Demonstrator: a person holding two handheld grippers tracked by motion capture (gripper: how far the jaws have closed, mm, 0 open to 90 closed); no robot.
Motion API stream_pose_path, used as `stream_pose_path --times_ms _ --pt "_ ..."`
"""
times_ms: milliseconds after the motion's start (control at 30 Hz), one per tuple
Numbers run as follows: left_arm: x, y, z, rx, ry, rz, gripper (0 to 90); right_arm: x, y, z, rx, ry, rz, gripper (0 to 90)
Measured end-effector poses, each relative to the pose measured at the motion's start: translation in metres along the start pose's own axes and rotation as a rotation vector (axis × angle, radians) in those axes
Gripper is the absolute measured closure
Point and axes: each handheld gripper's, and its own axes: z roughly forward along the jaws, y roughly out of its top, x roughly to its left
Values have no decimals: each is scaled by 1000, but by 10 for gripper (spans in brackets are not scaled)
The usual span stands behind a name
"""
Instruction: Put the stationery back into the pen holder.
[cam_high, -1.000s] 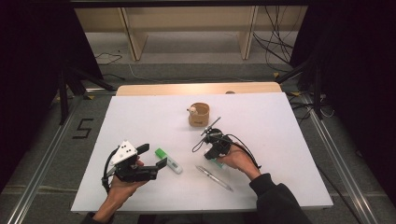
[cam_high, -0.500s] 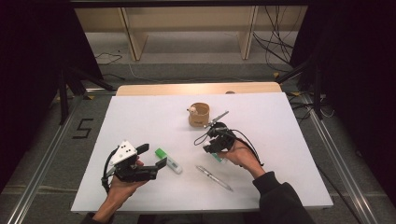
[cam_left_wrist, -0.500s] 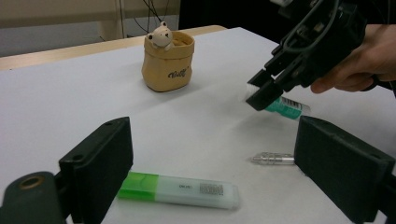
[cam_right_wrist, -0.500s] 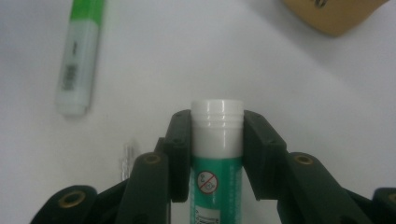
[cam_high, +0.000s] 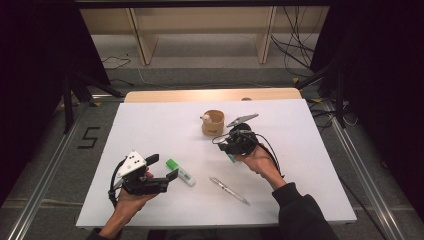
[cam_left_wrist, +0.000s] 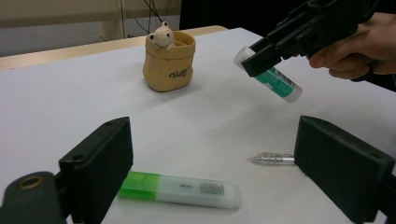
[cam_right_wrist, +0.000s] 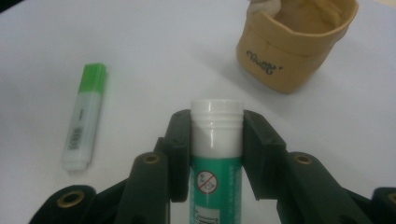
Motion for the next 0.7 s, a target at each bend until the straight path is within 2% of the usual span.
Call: stream_pose_path --times_ms 267,433,700 --pt "0 0 0 5 2 0 113 -7 3 -4 -69 2 32 658" --pt "1 0 0 3 4 -4 113 -12 5 -3 -95 -3 49 658" --pt "1 -1 0 4 5 -6 113 -16 18 -5 -148 -11 71 657"
